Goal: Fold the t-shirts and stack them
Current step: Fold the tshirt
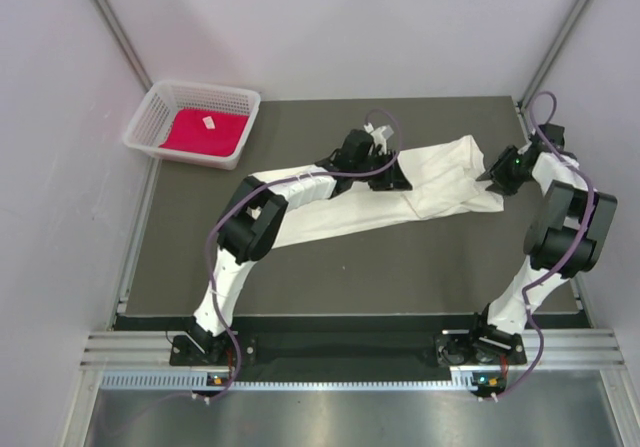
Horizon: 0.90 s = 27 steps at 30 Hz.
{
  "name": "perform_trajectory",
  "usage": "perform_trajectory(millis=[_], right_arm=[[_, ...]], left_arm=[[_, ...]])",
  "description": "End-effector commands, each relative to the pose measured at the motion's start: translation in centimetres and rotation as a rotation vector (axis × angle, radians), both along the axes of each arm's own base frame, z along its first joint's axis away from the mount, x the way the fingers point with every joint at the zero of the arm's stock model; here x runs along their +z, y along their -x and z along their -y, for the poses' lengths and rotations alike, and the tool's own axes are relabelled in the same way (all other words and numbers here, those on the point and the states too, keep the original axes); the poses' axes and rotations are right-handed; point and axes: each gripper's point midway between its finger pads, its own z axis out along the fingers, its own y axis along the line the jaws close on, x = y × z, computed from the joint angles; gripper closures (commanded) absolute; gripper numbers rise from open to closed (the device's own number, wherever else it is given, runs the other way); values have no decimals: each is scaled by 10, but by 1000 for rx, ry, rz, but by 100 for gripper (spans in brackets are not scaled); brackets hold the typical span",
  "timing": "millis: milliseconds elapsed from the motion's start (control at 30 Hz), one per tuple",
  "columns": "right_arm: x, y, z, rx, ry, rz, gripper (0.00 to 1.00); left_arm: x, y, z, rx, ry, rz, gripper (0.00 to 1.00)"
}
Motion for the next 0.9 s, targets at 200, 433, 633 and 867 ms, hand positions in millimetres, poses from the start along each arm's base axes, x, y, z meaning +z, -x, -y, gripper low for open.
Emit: perform_trajectory(millis=[200, 433, 633, 867], right_arm=[[45, -50, -45, 194, -68, 213, 61], [28, -68, -94, 253, -282, 265, 80], [0, -69, -91, 242, -329, 237, 83], [-28, -84, -68, 219, -341, 238, 83]], left_arm=[[26, 1, 26, -47, 192, -23, 66], [5, -3, 38, -56, 264, -103, 70], [-32, -26, 23, -8, 159, -85, 72], [-62, -51, -1, 40, 107, -123, 73]])
